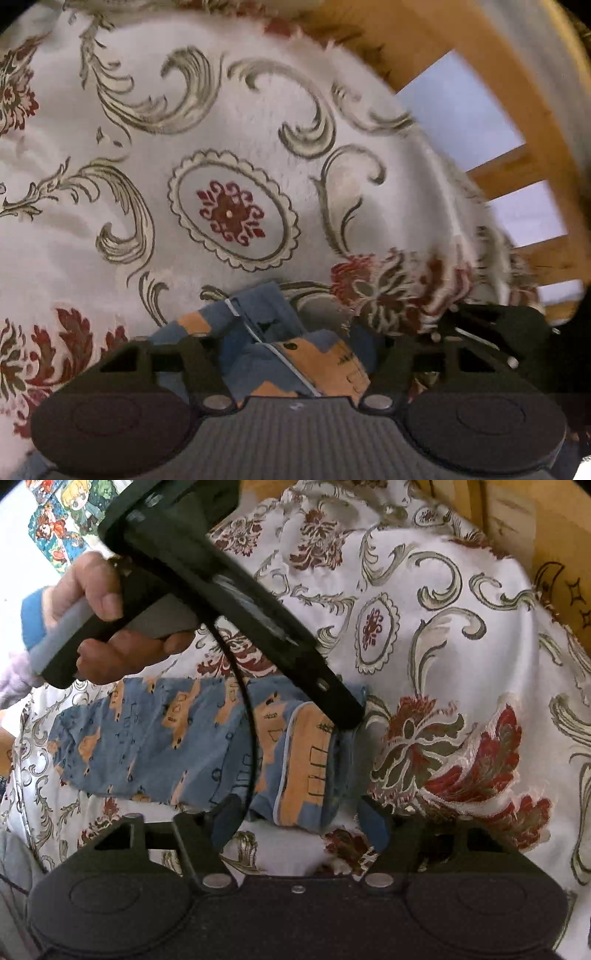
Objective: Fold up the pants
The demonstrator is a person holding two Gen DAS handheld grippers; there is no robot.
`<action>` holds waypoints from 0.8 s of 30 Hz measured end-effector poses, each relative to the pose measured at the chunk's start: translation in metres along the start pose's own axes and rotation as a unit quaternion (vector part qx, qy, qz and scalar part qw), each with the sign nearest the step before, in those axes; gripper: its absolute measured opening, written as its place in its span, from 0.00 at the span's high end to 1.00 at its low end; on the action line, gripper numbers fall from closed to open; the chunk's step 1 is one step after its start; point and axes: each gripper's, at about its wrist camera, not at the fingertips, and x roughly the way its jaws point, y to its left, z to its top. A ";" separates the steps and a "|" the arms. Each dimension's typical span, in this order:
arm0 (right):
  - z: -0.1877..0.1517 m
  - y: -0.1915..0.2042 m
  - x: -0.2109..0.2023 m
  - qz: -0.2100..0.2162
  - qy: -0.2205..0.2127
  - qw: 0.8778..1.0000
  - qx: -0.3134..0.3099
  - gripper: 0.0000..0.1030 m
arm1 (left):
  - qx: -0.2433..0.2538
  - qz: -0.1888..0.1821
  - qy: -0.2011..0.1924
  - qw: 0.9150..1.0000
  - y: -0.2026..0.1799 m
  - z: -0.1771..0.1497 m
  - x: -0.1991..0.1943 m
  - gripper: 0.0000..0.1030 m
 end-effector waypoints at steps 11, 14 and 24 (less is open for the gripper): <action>-0.002 -0.001 0.002 0.022 0.001 1.000 -0.019 0.96 | -0.048 0.065 -0.070 0.994 -0.036 -0.041 -0.015 0.90; 0.000 -0.003 -0.002 0.017 -0.014 1.000 -0.022 0.97 | -0.037 0.091 -0.137 0.986 -0.048 -0.060 -0.030 0.90; 0.002 -0.015 0.003 0.010 0.003 1.000 -0.017 0.96 | -0.051 0.103 -0.193 0.974 -0.037 -0.062 -0.022 0.85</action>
